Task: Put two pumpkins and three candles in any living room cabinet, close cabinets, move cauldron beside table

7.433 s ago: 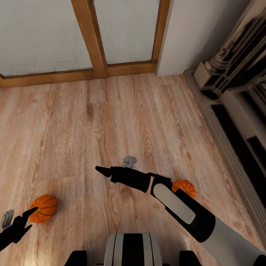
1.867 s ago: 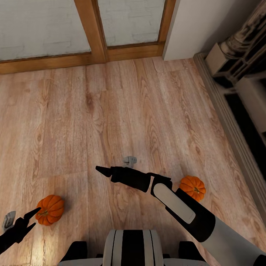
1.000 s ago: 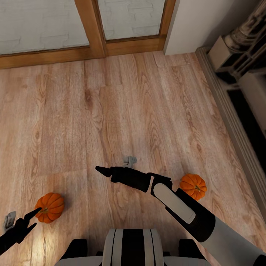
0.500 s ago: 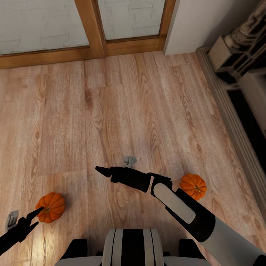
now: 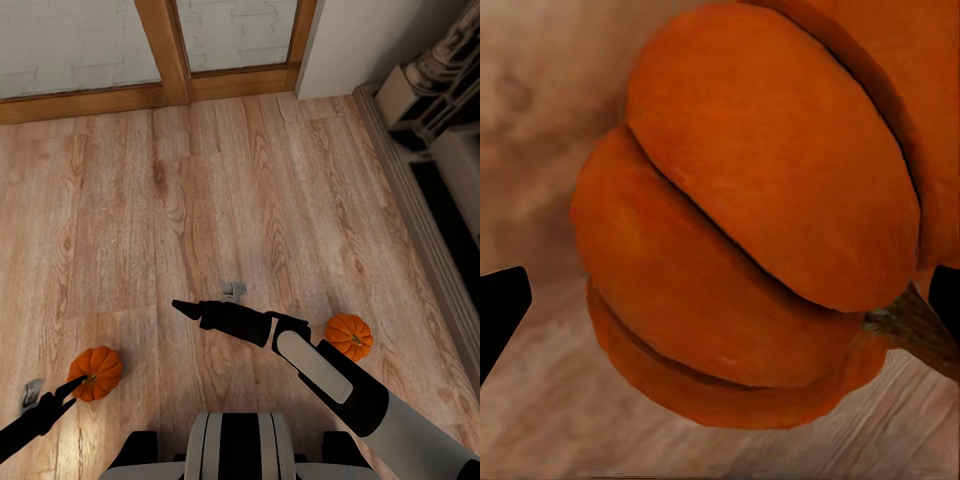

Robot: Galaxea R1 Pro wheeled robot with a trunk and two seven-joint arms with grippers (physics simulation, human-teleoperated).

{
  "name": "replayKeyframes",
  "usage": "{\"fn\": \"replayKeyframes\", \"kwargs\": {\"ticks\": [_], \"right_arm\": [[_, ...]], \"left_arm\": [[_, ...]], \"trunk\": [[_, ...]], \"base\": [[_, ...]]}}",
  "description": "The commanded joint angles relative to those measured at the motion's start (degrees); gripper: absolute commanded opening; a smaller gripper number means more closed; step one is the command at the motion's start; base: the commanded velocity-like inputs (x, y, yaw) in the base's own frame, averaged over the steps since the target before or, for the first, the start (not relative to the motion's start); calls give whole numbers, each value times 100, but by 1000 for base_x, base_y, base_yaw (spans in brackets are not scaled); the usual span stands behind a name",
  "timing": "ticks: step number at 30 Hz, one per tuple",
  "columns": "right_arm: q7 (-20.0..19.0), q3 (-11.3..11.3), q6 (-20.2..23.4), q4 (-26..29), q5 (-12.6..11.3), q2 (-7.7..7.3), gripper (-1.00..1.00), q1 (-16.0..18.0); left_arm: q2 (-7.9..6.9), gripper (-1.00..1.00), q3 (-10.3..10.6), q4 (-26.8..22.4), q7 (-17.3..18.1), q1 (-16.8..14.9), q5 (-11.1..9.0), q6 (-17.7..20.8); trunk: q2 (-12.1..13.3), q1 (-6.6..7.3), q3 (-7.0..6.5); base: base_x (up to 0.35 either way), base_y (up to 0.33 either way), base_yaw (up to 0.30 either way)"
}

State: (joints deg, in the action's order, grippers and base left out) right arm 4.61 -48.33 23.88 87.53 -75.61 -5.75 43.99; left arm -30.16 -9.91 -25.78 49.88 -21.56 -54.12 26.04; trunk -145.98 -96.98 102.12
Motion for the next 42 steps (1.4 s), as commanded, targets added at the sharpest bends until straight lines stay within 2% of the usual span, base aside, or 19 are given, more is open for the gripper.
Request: {"fn": "replayKeyframes", "kwargs": {"ticks": [1, 6, 10, 14, 20, 21, 42], "right_arm": [[48, -8, -1, 9, -59, -3, 100, 5], [48, -9, 3, 9, -59, 0, 100, 5], [48, -9, 1, 4, -59, 2, 100, 5], [48, -9, 3, 1, -59, 2, 100, 4], [48, -6, 2, 1, -59, 1, 100, 3], [48, -7, 3, 1, -59, 1, 100, 4], [49, -2, 3, 1, -59, 0, 100, 3]], "left_arm": [[5, 100, 32, 10, 45, 2, 125, -43], [27, 100, 36, -39, 144, 2, 308, -146], [31, 100, 104, -169, 152, 2, 330, -237], [28, 100, 286, -256, 147, 2, 333, -365], [35, 100, 329, -284, 145, 2, 332, -428], [36, -100, 330, -286, 145, 2, 332, -430], [40, -100, 316, -288, 151, 2, 323, -486]], "trunk": [[-1, 0, 3], [-1, 0, 3], [-1, 0, 3], [-1, 0, 3], [-1, 0, 3], [-1, 0, 3], [-1, 0, 3]], "base": [[0, 0, 0], [0, 0, 0], [0, 0, 0], [0, 0, 0], [0, 0, 0], [0, 0, 0], [5, 0, 0]]}}
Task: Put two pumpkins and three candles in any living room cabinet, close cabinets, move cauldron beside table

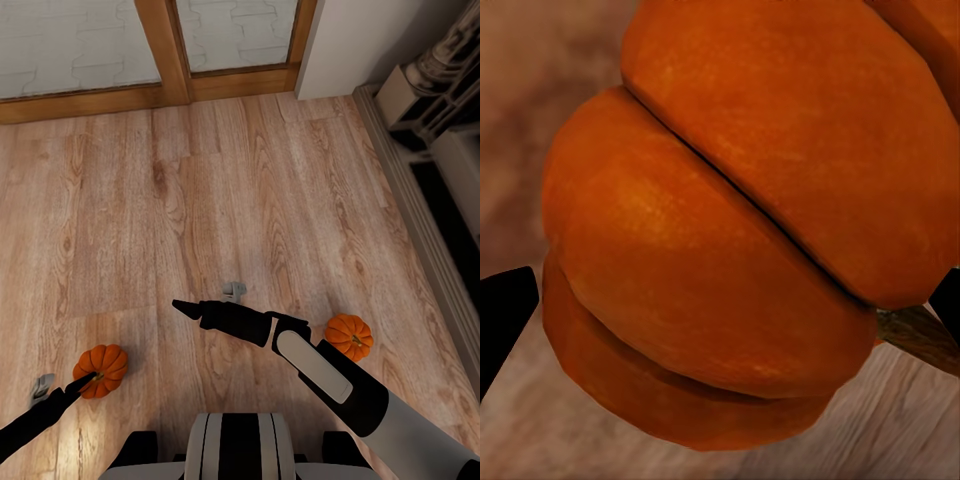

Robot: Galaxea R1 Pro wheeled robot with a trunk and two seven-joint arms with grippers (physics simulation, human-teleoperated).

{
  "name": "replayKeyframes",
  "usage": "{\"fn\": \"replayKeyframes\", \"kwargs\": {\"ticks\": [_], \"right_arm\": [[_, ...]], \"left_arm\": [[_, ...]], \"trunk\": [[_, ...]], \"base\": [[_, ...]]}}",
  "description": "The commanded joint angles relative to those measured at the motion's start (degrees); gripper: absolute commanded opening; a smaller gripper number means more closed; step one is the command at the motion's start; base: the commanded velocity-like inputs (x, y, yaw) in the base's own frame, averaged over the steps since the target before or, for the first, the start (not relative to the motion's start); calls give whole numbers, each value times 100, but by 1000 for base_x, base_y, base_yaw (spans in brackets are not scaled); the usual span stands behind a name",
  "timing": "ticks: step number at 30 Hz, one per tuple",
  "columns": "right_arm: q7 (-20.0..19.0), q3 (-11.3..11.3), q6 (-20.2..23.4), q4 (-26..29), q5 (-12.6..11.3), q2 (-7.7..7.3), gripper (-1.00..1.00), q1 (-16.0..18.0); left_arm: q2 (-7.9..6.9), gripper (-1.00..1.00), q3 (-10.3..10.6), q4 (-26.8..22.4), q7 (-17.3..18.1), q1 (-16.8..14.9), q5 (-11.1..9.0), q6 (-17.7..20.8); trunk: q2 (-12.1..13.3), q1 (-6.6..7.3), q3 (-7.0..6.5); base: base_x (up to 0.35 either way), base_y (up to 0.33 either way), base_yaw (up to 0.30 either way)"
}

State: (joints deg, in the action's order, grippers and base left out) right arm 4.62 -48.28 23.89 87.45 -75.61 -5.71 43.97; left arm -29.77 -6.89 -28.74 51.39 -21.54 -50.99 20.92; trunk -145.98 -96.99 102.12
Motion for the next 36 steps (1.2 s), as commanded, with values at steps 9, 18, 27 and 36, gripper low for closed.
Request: {"fn": "replayKeyframes", "kwargs": {"ticks": [9, 18, 27, 36], "right_arm": [[48, -6, 2, 9, -59, -5, 100, 6], [48, -6, 2, 9, -59, -4, 100, 6], [49, 0, -13, -136, -57, -1, 100, 6], [64, 3, -66, -372, -51, -29, 100, 6]], "left_arm": [[-2, -100, -3, 9, 2, 0, 11, 34], [-9, -100, -13, 9, 13, 1, 11, 35], [-60, -100, -47, 12, 280, -1, -30, 80], [-254, -100, -53, 16, 1088, 0, -74, 298]], "trunk": [[-1, 0, 3], [2, 5, -41], [14, 29, -241], [26, 52, -440]], "base": [[0, 0, 0], [0, 0, 0], [0, 0, 0], [0, 0, 0]]}}
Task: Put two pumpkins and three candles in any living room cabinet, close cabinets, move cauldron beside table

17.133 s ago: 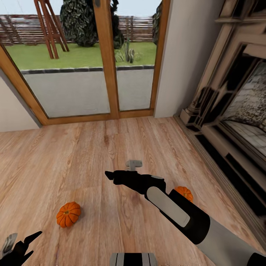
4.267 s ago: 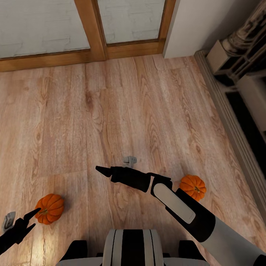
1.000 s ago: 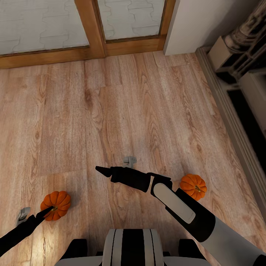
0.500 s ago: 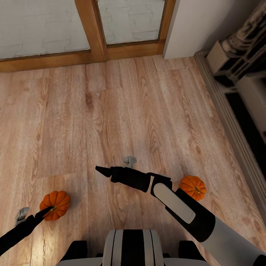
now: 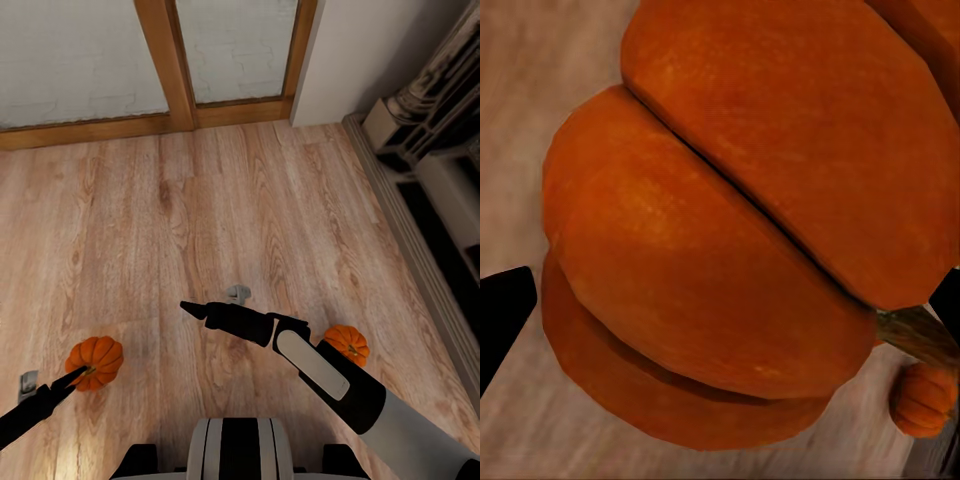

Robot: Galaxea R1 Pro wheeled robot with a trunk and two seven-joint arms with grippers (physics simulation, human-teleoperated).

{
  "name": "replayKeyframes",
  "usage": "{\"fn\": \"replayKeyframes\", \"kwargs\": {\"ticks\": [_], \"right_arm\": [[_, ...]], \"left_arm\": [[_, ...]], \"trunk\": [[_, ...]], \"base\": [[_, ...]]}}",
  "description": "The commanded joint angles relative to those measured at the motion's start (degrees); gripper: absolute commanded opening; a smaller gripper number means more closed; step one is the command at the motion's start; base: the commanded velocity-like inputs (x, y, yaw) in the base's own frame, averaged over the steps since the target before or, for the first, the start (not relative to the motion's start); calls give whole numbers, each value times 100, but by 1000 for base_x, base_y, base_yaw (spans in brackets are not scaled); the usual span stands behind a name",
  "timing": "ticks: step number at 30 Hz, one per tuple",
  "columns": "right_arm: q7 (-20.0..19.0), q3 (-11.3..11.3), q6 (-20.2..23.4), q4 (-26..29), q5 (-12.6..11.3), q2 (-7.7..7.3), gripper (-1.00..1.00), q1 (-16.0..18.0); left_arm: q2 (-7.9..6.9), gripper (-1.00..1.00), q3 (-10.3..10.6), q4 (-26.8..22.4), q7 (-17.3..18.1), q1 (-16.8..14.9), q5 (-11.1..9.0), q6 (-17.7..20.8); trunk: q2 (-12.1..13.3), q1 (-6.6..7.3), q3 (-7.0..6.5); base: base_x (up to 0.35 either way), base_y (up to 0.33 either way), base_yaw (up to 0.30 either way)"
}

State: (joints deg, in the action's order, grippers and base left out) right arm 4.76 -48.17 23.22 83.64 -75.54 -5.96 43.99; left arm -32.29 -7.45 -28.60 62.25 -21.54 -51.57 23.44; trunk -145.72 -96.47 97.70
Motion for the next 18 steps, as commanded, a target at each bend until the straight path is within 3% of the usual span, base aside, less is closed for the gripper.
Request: {"fn": "replayKeyframes", "kwargs": {"ticks": [1, 3, 5, 7, 18], "right_arm": [[50, -8, -3, -9, -58, -37, 100, 5], [49, 101, 0, -57, -58, -149, 100, 5], [42, 380, 46, -110, -51, -180, 100, 5], [29, 521, 48, -251, -57, -199, 100, 5], [21, 593, 0, -451, -57, -213, 100, 5]], "left_arm": [[-36, -100, 1, 3, 94, 0, -17, 120], [-96, -100, -2, 4, 465, 1, -14, 261], [-112, -100, 3, 10, 661, 1, -19, 351], [-113, -100, 4, 11, 735, 1, -30, 473], [-104, -100, 5, 12, 771, 1, -66, 833]], "trunk": [[0, 3, -20], [3, 8, -64], [6, 13, -108], [8, 18, -153], [23, 47, -396]], "base": [[0, 0, 0], [0, 0, 0], [0, 0, 0], [0, 0, 0], [0, 0, 0]]}}
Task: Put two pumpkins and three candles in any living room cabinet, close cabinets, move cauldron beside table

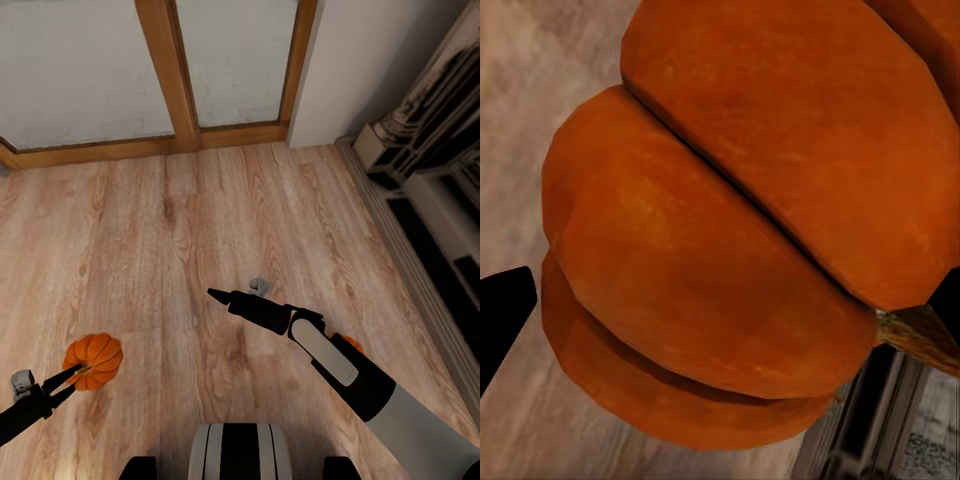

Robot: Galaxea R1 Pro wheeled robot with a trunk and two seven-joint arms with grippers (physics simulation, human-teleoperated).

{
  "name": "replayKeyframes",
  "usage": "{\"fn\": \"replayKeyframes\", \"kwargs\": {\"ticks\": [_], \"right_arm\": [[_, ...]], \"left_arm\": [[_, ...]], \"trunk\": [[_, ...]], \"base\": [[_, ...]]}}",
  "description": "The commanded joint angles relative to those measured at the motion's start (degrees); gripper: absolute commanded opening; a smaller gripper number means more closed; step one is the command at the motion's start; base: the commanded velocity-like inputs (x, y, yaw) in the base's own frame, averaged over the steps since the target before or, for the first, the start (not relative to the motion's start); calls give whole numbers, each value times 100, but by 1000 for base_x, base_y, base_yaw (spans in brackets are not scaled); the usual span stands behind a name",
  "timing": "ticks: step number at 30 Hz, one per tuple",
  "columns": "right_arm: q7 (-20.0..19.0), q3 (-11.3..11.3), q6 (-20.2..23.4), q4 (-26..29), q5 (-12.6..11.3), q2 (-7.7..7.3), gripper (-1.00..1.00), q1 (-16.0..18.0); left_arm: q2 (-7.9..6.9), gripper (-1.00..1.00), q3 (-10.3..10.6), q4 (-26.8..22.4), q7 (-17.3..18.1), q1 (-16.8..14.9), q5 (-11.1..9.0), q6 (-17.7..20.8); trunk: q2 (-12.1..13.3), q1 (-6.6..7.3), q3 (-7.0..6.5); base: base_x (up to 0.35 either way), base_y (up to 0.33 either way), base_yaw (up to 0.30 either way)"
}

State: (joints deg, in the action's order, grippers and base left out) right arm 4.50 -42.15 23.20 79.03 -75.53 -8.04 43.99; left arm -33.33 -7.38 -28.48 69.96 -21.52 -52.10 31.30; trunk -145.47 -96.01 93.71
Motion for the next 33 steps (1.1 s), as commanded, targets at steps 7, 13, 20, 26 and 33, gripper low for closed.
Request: {"fn": "replayKeyframes", "kwargs": {"ticks": [7, 13, 20, 26, 33], "right_arm": [[35, -9, 2, 4, -52, -3, 100, 3], [41, -5, 8, -2, -34, -4, 100, 4], [20, -4, 5, -10, -32, -4, 100, 5], [16, -4, 1, -11, -32, -4, 100, 2], [3, -1, 3, -42, -31, -4, 100, 4]], "left_arm": [[1, -100, -5, -16, 0, -1, -11, 196], [-5, -100, 2, -178, 157, -1, -2, 206], [1, -100, 14, -254, 243, -1, 42, 209], [8, -100, 18, -262, 246, -1, 50, 210], [52, -100, 73, -638, 228, -1, 70, 218]], "trunk": [[7, 16, -130], [7, 16, -130], [7, 16, -130], [7, 16, -130], [7, 16, -130]], "base": [[0, 0, 0], [-1, 0, 0], [-243, 0, 0], [-339, -8, 0], [-214, -91, 0]]}}
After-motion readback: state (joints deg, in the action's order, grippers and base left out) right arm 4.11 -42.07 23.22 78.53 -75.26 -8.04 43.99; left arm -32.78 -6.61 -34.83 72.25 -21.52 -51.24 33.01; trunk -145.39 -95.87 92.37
